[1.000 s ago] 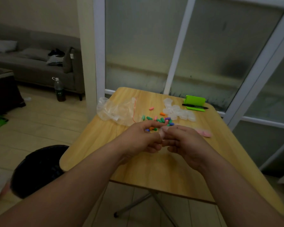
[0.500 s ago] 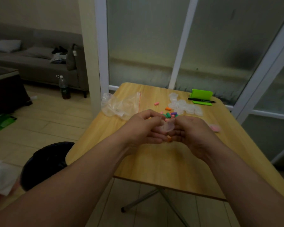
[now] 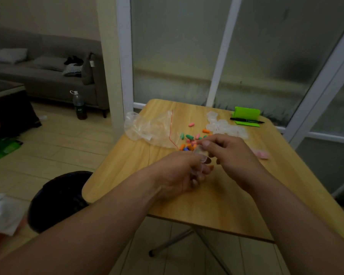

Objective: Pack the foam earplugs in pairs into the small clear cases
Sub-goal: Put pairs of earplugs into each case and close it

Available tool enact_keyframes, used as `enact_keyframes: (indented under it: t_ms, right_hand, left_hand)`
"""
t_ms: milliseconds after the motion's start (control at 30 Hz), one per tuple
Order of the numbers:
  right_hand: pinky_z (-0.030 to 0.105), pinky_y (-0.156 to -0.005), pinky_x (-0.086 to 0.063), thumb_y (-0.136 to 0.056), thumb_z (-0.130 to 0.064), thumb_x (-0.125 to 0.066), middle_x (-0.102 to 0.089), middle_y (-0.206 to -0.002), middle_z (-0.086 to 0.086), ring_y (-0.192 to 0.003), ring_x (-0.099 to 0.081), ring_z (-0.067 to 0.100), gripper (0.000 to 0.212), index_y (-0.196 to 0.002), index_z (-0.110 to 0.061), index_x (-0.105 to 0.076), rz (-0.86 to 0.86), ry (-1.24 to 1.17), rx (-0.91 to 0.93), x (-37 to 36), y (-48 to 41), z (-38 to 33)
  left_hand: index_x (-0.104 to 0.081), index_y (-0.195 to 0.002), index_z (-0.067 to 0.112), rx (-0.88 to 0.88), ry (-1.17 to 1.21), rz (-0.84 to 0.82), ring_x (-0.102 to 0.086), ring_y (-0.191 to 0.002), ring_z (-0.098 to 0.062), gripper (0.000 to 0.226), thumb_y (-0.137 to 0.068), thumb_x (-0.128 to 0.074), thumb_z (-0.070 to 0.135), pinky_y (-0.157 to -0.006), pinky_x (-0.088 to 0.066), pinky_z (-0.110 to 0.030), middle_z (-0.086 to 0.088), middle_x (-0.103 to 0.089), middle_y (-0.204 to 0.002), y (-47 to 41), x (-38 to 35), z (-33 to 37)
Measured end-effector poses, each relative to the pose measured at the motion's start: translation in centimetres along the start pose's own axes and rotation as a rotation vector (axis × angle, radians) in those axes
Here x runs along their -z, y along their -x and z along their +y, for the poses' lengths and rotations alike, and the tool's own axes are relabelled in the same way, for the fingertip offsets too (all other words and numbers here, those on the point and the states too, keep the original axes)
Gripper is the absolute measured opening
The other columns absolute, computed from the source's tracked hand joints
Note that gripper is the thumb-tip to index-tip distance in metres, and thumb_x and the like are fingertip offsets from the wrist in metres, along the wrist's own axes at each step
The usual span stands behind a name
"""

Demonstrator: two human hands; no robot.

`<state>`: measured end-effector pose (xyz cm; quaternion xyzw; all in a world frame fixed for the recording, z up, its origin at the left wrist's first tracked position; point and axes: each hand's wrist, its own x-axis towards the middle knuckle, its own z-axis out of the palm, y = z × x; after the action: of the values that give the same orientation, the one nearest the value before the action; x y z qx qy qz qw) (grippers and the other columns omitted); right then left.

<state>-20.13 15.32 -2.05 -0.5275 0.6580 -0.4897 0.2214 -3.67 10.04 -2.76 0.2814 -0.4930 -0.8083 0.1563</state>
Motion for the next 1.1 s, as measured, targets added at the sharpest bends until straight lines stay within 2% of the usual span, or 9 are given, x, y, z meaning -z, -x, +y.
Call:
enact_keyframes:
  t_ms: [67,133,200,333,433,600,767,900,1100]
  right_hand:
    - [0.028,-0.07,-0.047,-0.104,-0.03,-0.061,-0.079,-0.092,-0.007,-0.08,-0.065,0.007,0.021,-0.1,-0.025,-0.081,0.077,-0.056,-0.073,0.6,-0.2,-0.1]
    - [0.028,-0.069,-0.049,-0.105,-0.031,-0.059,-0.079,-0.092,-0.005,-0.079,-0.067,0.009,0.022,-0.099,-0.024,-0.079,0.15,-0.046,-0.125,1.6,-0.3,0.3]
    - [0.03,-0.073,-0.053,-0.104,-0.029,-0.064,-0.078,-0.092,-0.005,-0.082,-0.068,0.009,0.018,-0.096,-0.023,-0.079,0.146,0.096,-0.116,2.2,-0.3,1.1]
    - [0.032,-0.094,-0.051,-0.098,-0.02,-0.073,-0.072,-0.111,-0.01,-0.106,-0.065,0.009,0.013,-0.109,-0.025,-0.077,-0.047,0.455,-0.106,2.2,0.2,2.5]
    - [0.027,-0.093,-0.048,-0.096,-0.02,-0.075,-0.069,-0.117,-0.01,-0.111,-0.063,0.009,0.018,-0.111,-0.029,-0.072,-0.126,0.572,-0.089,1.9,0.5,2.4]
    - [0.025,-0.086,-0.046,-0.095,-0.026,-0.078,-0.065,-0.111,-0.014,-0.106,-0.06,0.006,0.012,-0.105,-0.032,-0.075,-0.131,0.58,-0.082,1.7,0.7,2.3]
    - [0.029,-0.086,-0.047,-0.095,-0.027,-0.078,-0.067,-0.109,-0.01,-0.106,-0.061,0.009,0.005,-0.093,-0.03,-0.073,-0.108,0.556,-0.079,1.6,0.7,2.3]
    - [0.032,-0.086,-0.05,-0.095,-0.025,-0.077,-0.07,-0.105,-0.011,-0.101,-0.063,0.009,0.015,-0.086,-0.033,-0.067,-0.061,0.546,-0.069,1.6,0.7,2.6]
    - [0.027,-0.079,-0.05,-0.095,-0.026,-0.076,-0.068,-0.1,-0.011,-0.093,-0.062,0.006,0.01,-0.097,-0.031,-0.068,-0.03,0.52,-0.06,1.4,0.9,3.1]
  left_hand:
    - [-0.058,-0.118,0.012,0.025,0.051,0.039,-0.045,-0.062,-0.011,0.023,-0.101,-0.052,0.025,-0.055,-0.03,-0.023,-0.002,-0.057,-0.079,0.2,0.1,0.4]
    - [-0.066,-0.118,0.01,0.026,0.096,0.147,-0.046,-0.057,-0.012,0.041,-0.104,-0.05,0.046,-0.049,-0.029,-0.022,0.0,-0.057,-0.073,0.2,0.5,0.8]
    - [-0.069,-0.115,0.008,-0.003,0.134,0.283,-0.047,-0.053,-0.012,0.051,-0.105,-0.047,0.053,-0.044,-0.029,-0.021,0.0,-0.059,-0.068,0.0,1.0,1.0]
    - [-0.069,-0.105,0.008,-0.006,0.177,0.369,-0.047,-0.052,-0.014,0.051,-0.106,-0.042,0.052,-0.043,-0.031,-0.021,-0.003,-0.061,-0.071,0.1,1.4,1.2]
    - [-0.069,-0.115,0.007,-0.002,0.203,0.364,-0.047,-0.053,-0.015,0.053,-0.107,-0.039,0.049,-0.05,-0.031,-0.025,-0.004,-0.061,-0.075,0.2,1.5,1.4]
    - [-0.064,-0.132,0.005,-0.003,0.252,0.333,-0.047,-0.058,-0.016,0.056,-0.106,-0.039,0.048,-0.055,-0.033,-0.027,-0.006,-0.061,-0.082,0.3,1.6,1.2]
    - [-0.067,-0.123,0.01,-0.016,0.282,0.272,-0.05,-0.065,-0.016,0.048,-0.104,-0.044,0.047,-0.06,-0.04,-0.029,-0.008,-0.061,-0.09,0.6,1.4,1.1]
    - [-0.065,-0.134,0.01,-0.026,0.285,0.236,-0.055,-0.073,-0.019,0.053,-0.098,-0.051,0.046,-0.066,-0.05,-0.033,-0.01,-0.061,-0.104,0.4,1.4,0.8]
    - [-0.07,-0.121,0.012,-0.02,0.317,0.185,-0.059,-0.08,-0.022,0.042,-0.093,-0.052,0.037,-0.077,-0.055,-0.037,-0.011,-0.061,-0.105,0.5,1.3,0.6]
